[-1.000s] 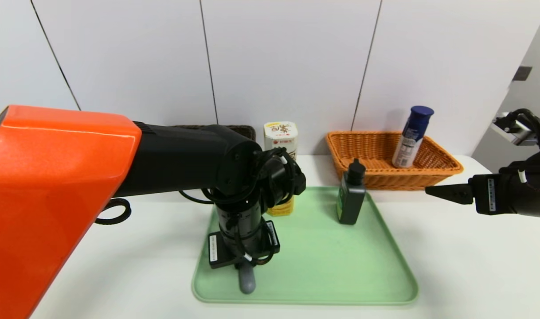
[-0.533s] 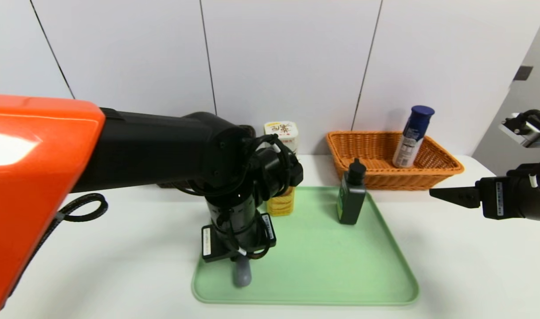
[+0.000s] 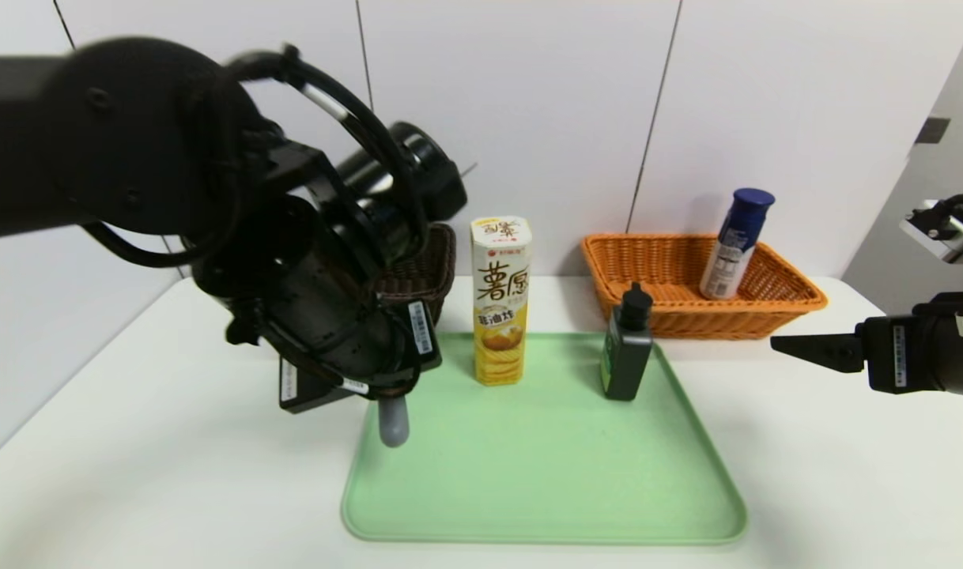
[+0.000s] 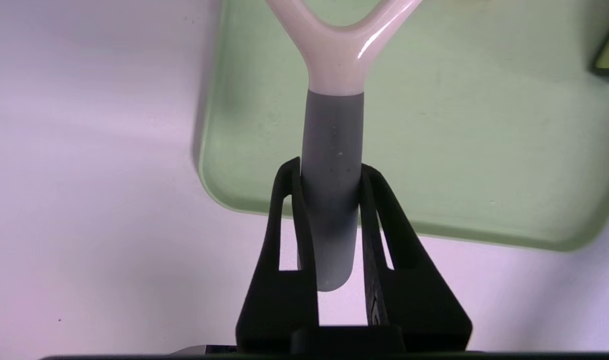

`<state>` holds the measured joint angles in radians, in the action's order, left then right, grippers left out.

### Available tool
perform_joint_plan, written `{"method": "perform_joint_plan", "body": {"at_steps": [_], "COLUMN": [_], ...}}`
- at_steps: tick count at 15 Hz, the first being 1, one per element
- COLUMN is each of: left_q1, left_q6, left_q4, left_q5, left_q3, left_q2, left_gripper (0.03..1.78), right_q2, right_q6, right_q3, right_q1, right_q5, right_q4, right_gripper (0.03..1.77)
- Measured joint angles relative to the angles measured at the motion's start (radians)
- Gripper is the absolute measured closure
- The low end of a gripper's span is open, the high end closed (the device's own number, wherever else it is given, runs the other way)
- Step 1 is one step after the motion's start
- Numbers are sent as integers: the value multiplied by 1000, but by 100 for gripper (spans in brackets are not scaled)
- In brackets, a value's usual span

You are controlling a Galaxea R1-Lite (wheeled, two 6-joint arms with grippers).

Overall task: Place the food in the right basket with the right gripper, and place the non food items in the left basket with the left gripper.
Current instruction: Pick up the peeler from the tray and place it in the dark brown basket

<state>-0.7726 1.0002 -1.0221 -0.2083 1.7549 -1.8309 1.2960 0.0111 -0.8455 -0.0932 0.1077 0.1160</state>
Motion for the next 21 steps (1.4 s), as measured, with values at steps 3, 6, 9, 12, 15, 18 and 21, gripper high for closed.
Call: {"method": "perform_joint_plan", "body": {"at_steps": [3,6,9,12,15,18,21], "left_q1": [60,174,248,277,305,344,383], "left_q6": [-60,-146,-226,-247,-281,-320,-359], "left_q4": [24,150,343,453,516,562,628], "left_q5": [-22,-26,-25,-25,-25,-26,-26], "left_q3": [67,125,145,171,202,207,209], "left_q2": [81,99,47,-44,-145,-242,-326], "left_gripper": [153,153,153,153,153,153,153], "right_q2": [-3,-6,-7,-6,-3,-2,-2], "right_q6": [4,5,6,19,61,62,61], "right_q3": [-12,-17,-19,-22,-24,-22,-21], "right_q1": [0,0,-1,-1,-1,-1,-7], "right_q5": [0,-1,0,0,2,2,4], "right_q4": [-2,-1,-1,-26,-68,-69,-70], "right_gripper": [9,9,9,9,9,9,9]}}
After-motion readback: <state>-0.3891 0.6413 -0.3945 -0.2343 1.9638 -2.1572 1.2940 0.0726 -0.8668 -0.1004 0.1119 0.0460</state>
